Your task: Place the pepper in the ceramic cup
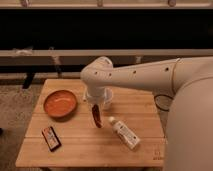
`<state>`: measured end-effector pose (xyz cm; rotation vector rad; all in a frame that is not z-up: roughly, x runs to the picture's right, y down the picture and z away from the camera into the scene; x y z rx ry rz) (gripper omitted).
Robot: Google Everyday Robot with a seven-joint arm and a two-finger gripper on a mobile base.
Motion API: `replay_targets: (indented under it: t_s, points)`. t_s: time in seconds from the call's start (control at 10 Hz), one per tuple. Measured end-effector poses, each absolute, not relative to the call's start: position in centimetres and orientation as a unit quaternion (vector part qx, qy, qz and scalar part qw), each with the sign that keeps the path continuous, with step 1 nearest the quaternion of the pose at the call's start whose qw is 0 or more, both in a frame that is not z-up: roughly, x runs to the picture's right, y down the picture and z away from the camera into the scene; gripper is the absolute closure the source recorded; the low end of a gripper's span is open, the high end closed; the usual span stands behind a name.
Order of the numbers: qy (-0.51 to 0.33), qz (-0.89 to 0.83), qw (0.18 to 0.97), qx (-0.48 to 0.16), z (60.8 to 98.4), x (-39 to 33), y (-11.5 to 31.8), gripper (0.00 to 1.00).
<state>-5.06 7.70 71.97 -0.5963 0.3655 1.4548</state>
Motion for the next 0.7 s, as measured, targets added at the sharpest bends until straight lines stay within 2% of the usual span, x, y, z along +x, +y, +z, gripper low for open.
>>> replay_targets:
  t_s: [0.3,0.7]
  points:
    - [0.141,0.663,0.691,-0.251,71.8,-3.4,3.0,1.00]
    - [0.133,0.679,0.685,-0.228,75.3,-1.4,-1.1,1.00]
